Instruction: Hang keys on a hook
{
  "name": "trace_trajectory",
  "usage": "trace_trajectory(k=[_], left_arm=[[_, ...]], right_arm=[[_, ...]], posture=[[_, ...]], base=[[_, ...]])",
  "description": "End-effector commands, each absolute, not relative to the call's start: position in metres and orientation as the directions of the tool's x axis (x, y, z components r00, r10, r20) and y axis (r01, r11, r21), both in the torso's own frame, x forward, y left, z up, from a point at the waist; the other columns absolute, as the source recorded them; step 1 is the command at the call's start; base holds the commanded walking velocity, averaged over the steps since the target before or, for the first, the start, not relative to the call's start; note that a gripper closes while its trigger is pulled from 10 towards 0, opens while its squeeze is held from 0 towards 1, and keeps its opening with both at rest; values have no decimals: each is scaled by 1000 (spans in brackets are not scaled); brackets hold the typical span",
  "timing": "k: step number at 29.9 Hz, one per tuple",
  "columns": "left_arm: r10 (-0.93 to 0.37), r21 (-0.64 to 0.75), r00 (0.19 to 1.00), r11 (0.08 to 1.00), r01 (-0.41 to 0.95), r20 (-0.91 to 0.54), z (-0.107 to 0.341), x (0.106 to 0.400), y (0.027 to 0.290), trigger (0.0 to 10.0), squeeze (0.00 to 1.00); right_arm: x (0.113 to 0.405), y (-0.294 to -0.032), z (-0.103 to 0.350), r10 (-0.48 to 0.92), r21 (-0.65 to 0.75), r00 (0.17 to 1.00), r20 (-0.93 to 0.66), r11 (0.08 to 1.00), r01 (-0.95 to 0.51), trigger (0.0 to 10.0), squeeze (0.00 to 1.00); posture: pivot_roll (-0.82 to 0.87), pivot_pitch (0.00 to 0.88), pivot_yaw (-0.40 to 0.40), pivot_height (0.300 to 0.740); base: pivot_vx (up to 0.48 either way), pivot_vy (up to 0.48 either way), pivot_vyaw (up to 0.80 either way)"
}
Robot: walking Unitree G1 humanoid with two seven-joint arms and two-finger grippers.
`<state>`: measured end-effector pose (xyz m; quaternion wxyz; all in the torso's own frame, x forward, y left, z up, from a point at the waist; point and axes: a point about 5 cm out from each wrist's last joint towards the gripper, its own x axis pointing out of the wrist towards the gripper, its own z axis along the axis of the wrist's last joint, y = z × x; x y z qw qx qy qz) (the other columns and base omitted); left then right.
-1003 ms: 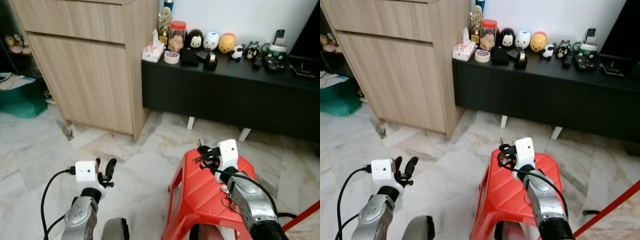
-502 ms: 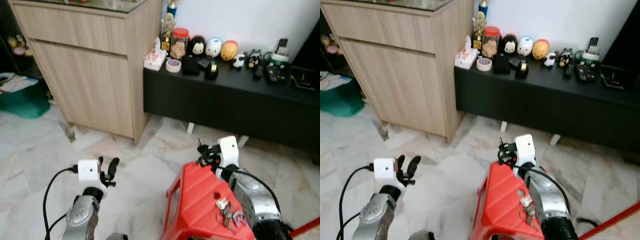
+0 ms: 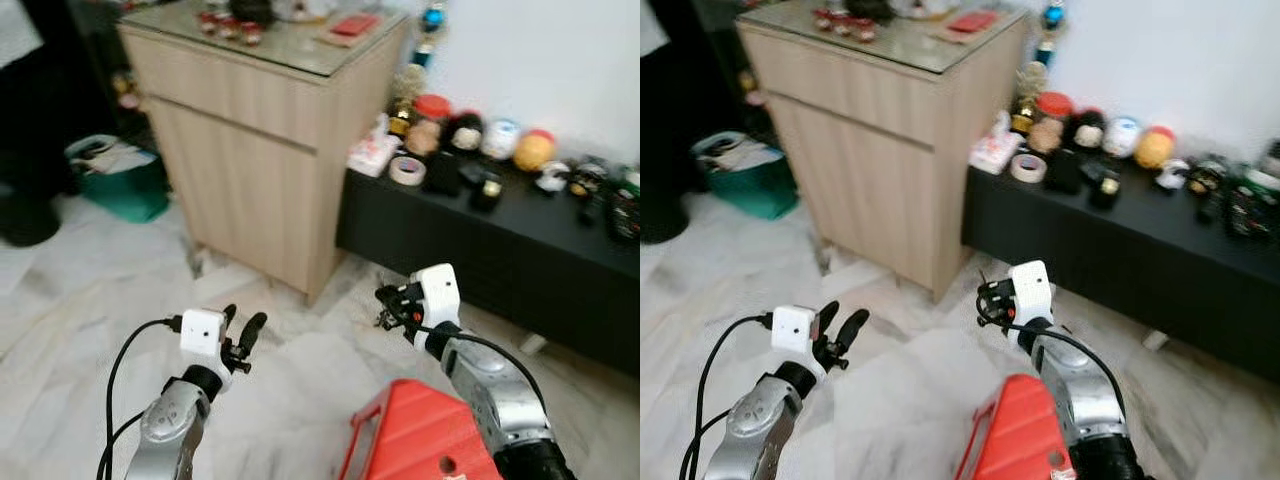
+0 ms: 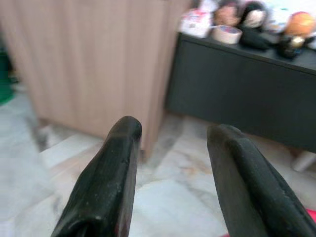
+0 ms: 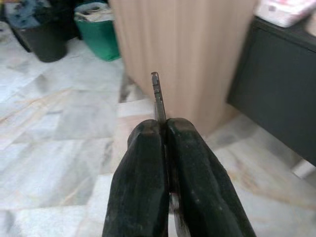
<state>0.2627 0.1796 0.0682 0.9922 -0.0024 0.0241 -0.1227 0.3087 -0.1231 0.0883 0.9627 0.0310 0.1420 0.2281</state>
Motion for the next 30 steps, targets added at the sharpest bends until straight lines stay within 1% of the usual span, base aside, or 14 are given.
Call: trace_trajectory(k=[1, 3, 8, 11, 22, 30], left_arm=[[-234, -21, 970, 972, 233, -66, 65, 263, 179, 10000, 0], [-229, -23, 971, 973, 228, -69, 64, 262, 179, 10000, 0], [-241, -37, 967, 970, 238, -81, 62, 258, 178, 10000, 0], [-252, -40, 964, 968, 249, -83, 62, 257, 177, 10000, 0], [-276, -55, 958, 961, 272, -81, 62, 255, 175, 10000, 0], [-295, -65, 952, 955, 290, -84, 62, 254, 173, 10000, 0]], right_arm=[[307, -144, 86, 359, 112, 894, -268, 933, -341, 10000, 0], [307, -146, 86, 346, 114, 898, -271, 938, -327, 10000, 0], [306, -159, 82, 244, 136, 923, -299, 968, -212, 10000, 0], [307, -161, 82, 215, 139, 928, -303, 974, -180, 10000, 0], [306, -160, 81, 191, 139, 929, -316, 978, -154, 10000, 0], [308, -155, 83, 201, 140, 927, -316, 977, -164, 10000, 0]], posture=[[103, 0, -98, 740], [103, 0, -98, 740], [98, 0, -98, 740], [99, 0, -95, 740], [102, 0, -95, 740], [107, 0, -94, 740]], base=[[0, 0, 0], [0, 0, 0], [0, 0, 0], [0, 0, 0], [0, 0, 0], [-246, 0, 0]])
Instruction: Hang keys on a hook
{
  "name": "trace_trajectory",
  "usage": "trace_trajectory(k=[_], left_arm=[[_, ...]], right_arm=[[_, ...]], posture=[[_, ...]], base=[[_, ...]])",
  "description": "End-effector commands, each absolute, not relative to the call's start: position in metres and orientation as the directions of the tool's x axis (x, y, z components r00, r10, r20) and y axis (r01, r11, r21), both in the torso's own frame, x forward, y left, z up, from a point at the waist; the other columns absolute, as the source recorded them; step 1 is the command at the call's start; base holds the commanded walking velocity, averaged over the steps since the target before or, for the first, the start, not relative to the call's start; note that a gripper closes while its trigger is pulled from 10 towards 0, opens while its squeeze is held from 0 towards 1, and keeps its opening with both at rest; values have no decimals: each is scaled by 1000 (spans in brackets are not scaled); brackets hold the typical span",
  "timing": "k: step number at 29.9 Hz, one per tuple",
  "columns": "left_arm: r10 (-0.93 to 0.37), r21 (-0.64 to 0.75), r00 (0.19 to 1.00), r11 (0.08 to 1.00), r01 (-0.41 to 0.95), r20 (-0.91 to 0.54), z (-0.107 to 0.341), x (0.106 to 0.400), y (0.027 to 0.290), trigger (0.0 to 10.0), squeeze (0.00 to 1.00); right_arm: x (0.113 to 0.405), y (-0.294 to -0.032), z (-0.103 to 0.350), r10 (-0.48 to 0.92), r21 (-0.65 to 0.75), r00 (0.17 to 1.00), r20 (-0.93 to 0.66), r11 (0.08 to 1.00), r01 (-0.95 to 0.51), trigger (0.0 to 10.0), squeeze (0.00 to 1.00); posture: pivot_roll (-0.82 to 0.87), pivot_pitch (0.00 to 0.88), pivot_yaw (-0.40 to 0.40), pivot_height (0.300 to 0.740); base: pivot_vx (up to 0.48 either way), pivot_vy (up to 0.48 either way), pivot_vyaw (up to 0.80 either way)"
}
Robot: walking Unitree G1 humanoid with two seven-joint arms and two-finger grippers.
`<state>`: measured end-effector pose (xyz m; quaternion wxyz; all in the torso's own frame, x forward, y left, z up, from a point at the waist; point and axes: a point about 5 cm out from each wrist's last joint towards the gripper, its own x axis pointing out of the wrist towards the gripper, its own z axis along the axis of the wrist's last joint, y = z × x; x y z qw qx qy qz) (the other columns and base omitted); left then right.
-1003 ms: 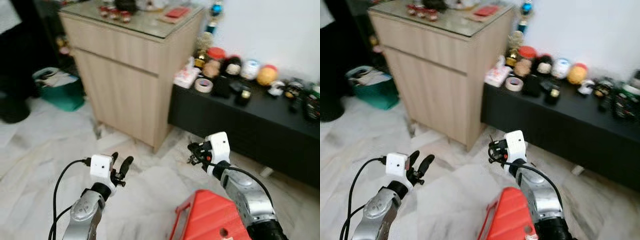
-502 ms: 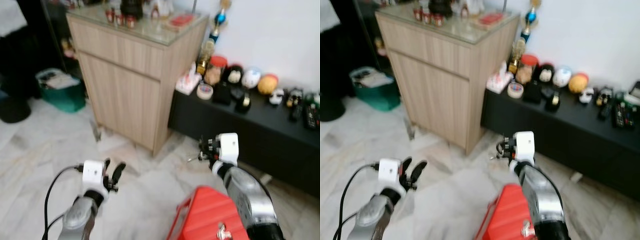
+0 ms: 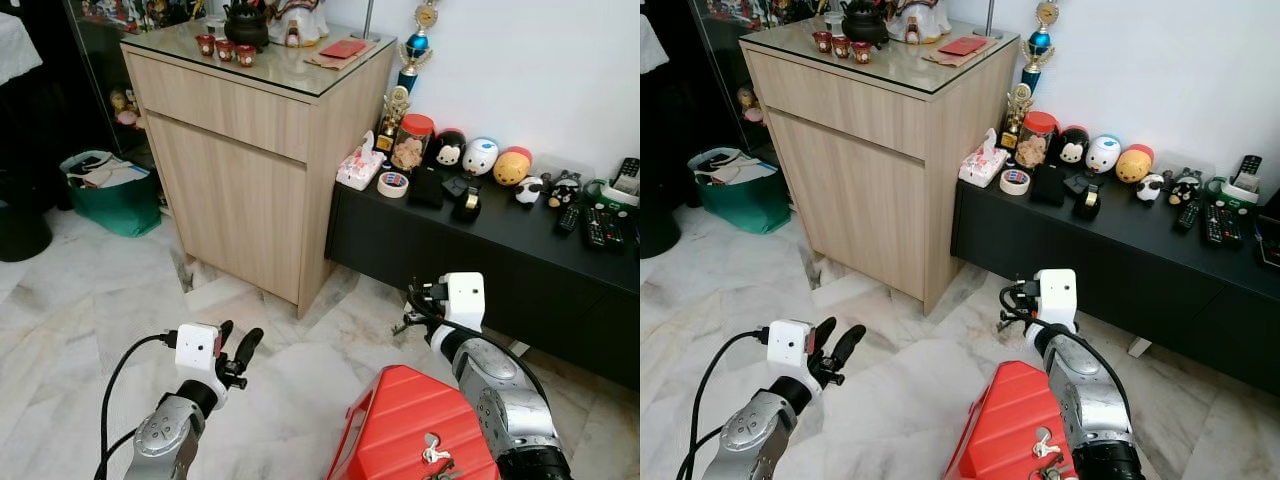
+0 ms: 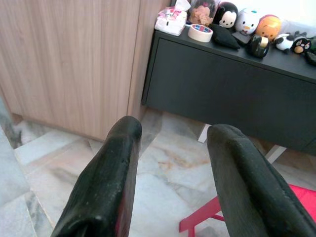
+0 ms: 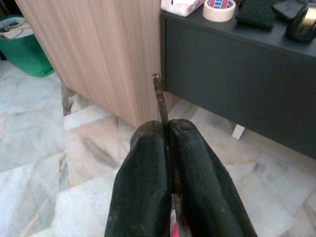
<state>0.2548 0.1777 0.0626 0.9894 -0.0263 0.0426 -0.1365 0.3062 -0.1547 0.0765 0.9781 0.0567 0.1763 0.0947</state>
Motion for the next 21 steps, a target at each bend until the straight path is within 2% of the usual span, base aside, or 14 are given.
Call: trace_trajectory(k=[1, 21], left_arm=[[-300, -67, 950, 953, 295, -82, 63, 254, 172, 10000, 0], [-328, -79, 942, 943, 323, -71, 65, 258, 164, 10000, 0]], right_arm=[[308, -154, 83, 203, 139, 926, -317, 976, -166, 10000, 0], [312, -136, 95, 264, 145, 911, -318, 963, -229, 10000, 0]], posture=[[107, 0, -94, 740], [108, 0, -106, 740]], base=[[-281, 0, 0], [-298, 0, 0]])
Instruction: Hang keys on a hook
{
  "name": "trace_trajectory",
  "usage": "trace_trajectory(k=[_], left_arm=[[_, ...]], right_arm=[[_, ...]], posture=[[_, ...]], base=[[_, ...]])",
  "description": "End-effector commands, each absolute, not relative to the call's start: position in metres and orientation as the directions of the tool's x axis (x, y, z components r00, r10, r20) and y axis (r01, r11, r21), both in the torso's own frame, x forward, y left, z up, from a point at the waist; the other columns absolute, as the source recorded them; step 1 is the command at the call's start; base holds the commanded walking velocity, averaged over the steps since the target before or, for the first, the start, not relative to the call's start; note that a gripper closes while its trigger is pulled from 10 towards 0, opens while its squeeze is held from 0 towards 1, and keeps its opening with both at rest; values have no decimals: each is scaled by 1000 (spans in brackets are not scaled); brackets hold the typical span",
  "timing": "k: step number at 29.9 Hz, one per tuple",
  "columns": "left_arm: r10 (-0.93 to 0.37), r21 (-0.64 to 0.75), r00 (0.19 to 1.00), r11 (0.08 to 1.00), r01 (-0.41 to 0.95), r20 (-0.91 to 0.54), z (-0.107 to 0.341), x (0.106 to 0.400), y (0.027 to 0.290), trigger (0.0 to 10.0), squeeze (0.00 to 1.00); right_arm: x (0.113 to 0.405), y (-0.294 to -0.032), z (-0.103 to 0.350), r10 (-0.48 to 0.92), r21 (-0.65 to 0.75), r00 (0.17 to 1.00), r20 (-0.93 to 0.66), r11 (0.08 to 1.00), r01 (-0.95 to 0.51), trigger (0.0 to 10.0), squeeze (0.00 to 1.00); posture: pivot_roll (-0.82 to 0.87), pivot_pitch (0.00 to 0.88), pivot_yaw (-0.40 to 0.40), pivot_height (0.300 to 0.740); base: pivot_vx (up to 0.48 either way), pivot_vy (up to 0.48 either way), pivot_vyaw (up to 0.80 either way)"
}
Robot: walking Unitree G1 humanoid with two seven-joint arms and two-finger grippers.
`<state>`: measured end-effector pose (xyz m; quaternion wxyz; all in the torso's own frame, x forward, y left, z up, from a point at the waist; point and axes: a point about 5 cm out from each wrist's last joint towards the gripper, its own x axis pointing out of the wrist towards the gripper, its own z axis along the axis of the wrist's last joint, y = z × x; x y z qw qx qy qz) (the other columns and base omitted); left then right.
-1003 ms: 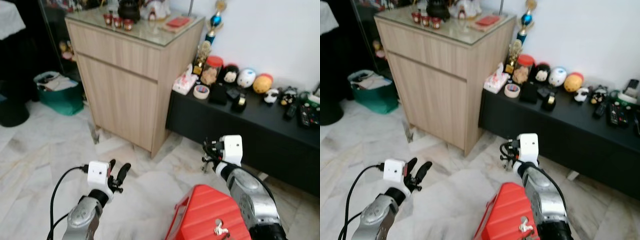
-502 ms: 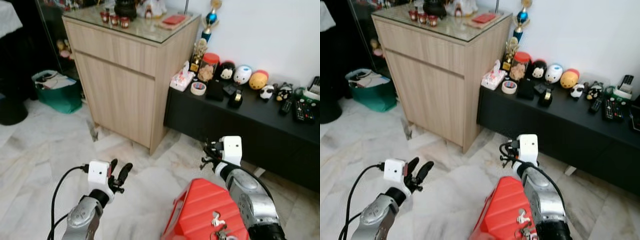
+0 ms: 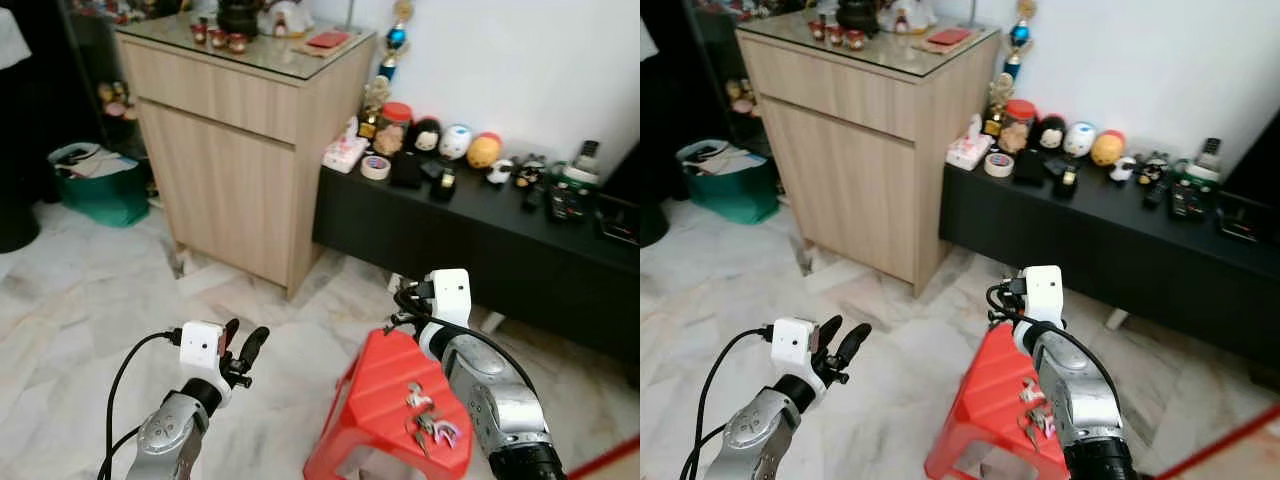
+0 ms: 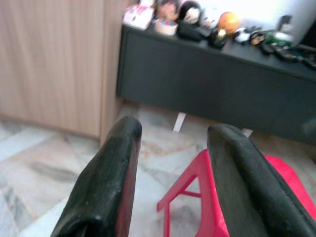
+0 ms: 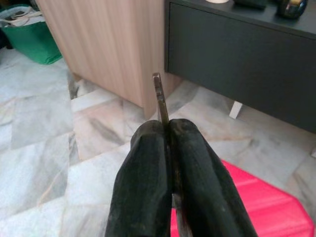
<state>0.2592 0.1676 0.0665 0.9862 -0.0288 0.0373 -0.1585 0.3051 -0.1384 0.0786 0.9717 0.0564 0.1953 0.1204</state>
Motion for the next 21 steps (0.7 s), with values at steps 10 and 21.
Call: trace_trajectory(k=[10, 21], left_arm=[[-355, -85, 932, 933, 350, -67, 66, 258, 161, 10000, 0], [-475, -64, 876, 880, 471, -86, 70, 262, 152, 10000, 0]], right_arm=[[312, -124, 97, 296, 159, 900, -321, 953, -257, 10000, 0], [314, -98, 102, 366, 151, 870, -331, 930, -334, 10000, 0]], posture=[[102, 0, -108, 740], [99, 0, -115, 740]], base=[[-300, 0, 0], [-314, 0, 0]])
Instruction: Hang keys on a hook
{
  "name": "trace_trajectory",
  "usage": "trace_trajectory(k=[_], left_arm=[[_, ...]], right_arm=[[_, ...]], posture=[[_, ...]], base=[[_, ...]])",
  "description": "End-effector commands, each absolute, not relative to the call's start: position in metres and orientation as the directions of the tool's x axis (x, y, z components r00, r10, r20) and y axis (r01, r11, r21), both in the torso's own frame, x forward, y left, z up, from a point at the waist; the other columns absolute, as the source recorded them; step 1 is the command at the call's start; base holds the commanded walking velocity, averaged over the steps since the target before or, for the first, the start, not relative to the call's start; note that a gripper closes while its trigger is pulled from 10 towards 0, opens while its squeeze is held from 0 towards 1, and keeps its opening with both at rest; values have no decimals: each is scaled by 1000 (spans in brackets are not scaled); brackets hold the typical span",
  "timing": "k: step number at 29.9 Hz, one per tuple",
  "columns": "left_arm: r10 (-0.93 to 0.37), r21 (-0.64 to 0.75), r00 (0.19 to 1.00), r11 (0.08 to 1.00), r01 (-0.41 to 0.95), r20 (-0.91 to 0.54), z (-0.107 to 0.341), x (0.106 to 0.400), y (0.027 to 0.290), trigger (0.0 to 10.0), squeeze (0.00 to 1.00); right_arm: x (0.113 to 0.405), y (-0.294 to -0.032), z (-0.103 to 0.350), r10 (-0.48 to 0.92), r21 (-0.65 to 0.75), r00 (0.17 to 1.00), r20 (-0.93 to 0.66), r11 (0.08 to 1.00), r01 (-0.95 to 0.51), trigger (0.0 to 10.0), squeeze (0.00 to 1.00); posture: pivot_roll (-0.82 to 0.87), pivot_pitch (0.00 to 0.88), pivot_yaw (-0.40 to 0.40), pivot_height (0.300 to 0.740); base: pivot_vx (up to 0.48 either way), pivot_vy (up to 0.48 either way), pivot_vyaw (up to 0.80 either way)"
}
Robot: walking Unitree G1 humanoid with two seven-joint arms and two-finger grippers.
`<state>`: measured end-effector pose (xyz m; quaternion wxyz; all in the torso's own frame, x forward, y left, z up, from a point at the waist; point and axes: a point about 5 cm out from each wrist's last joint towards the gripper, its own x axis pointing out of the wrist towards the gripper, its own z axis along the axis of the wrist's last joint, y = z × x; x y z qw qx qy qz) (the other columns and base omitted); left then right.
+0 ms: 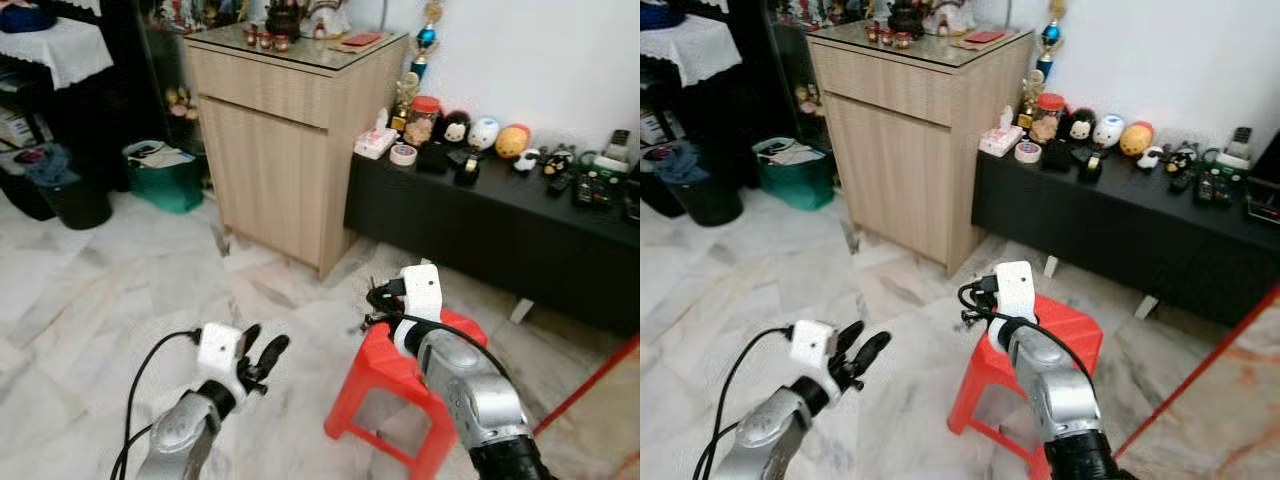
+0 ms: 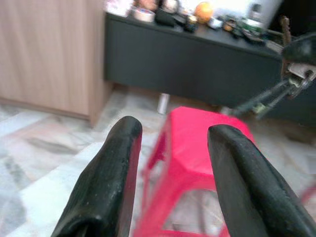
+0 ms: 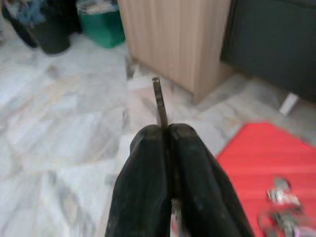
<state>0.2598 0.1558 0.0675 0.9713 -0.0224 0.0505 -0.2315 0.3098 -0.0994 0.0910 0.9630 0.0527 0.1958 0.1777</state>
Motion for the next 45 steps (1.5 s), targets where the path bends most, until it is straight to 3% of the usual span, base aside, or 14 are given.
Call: trace_trajectory(k=[1, 5, 10, 15, 30, 45], left_arm=[[-481, -60, 873, 877, 477, -84, 71, 262, 152, 10000, 0], [-500, -51, 862, 866, 498, -84, 73, 264, 150, 10000, 0], [-639, -23, 757, 766, 643, -137, 78, 262, 135, 10000, 0], [-690, -1, 709, 717, 697, -146, 82, 264, 125, 10000, 0], [-761, 77, 616, 615, 785, -204, 83, 269, 107, 10000, 0], [-737, 292, 637, 573, 766, -223, 85, 283, 101, 10000, 0]], right_arm=[[315, -96, 102, 370, 152, 869, -329, 929, -338, 10000, 0], [316, -91, 104, 381, 155, 866, -325, 925, -348, 10000, 0], [319, -67, 112, 428, 168, 850, -308, 904, -394, 10000, 0], [320, -57, 117, 456, 175, 839, -297, 890, -421, 10000, 0], [320, -43, 131, 522, 175, 806, -279, 853, -491, 10000, 0], [315, -31, 153, 621, 176, 744, -246, 784, -595, 10000, 0]], posture=[[99, 0, -115, 740], [101, 0, -113, 740], [96, 0, -106, 740], [102, 0, -105, 740], [89, 0, -95, 740], [73, 0, -93, 740]], base=[[-341, 0, 0], [0, 0, 0], [0, 0, 0], [0, 0, 0], [0, 0, 0], [0, 0, 0]])
